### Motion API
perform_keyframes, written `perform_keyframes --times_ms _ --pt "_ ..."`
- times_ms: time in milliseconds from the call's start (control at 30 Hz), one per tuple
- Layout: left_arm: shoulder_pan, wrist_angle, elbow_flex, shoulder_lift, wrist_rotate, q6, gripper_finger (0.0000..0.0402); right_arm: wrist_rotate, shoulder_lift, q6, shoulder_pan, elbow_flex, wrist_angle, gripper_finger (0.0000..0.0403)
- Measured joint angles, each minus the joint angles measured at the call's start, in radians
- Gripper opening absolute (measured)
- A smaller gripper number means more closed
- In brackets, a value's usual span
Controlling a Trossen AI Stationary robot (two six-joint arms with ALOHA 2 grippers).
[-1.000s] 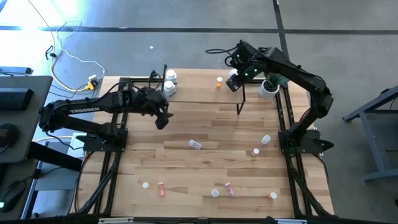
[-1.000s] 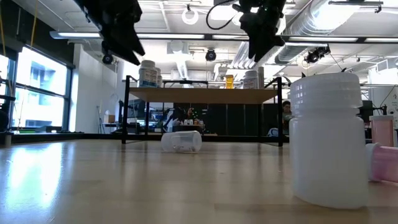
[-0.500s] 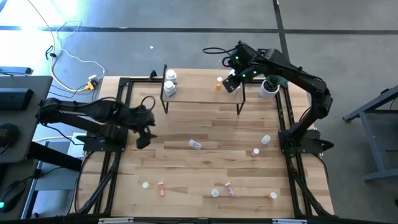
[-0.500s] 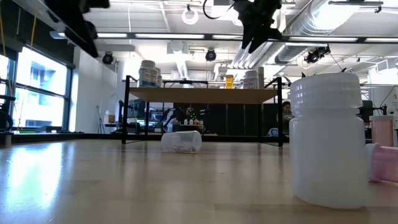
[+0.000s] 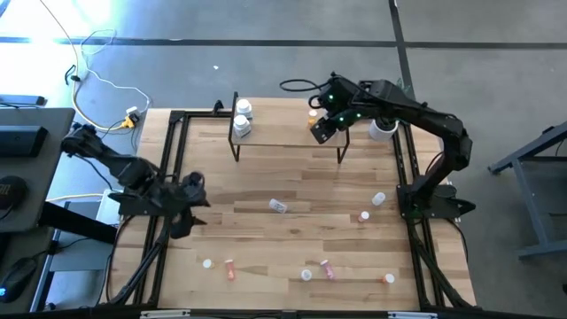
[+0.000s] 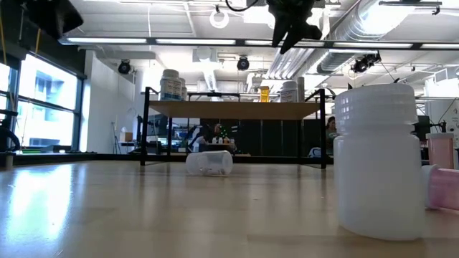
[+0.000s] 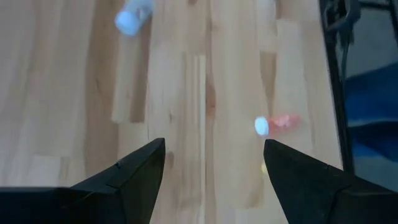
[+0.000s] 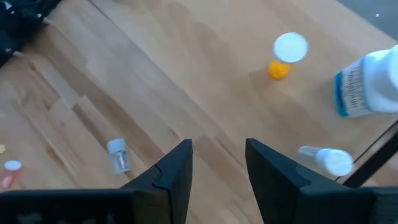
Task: Pick and place medicine bottles onto shelf by color
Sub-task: Put the yellow pill bottle on the shelf
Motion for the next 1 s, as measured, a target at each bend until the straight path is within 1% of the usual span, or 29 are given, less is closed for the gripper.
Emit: perform_keyframes --times_ms 133,233,433,533,733,1000 --pt "-0.091 0.050 -0.070 0.000 -0.010 -0.105 0.0262 0.000 0.000 0.008 0.020 0.000 0.000 0.0140" --pt "-0.156 0.143 -0.120 0.001 -0.016 -0.180 0.0262 0.000 0.000 0.008 0.029 0.000 0.000 0.0140" --pt "-0.256 0.234 -0.178 0.040 -0.091 -0.312 0.0262 0.000 0.000 0.008 0.033 0.000 0.000 0.0140" --pt "-0.294 0.257 -0.184 0.081 -0.101 -0.353 0.0262 0.000 0.000 0.007 0.033 0.000 -0.002 0.0140" --pt "-0.357 0.344 -0.184 0.196 -0.113 -0.372 0.0262 -0.001 -0.001 0.007 0.033 0.000 -0.007 0.0140" --pt "-0.407 0.394 -0.184 0.337 -0.121 -0.443 0.0262 -0.001 -0.001 0.007 0.033 0.000 -0.008 0.0140"
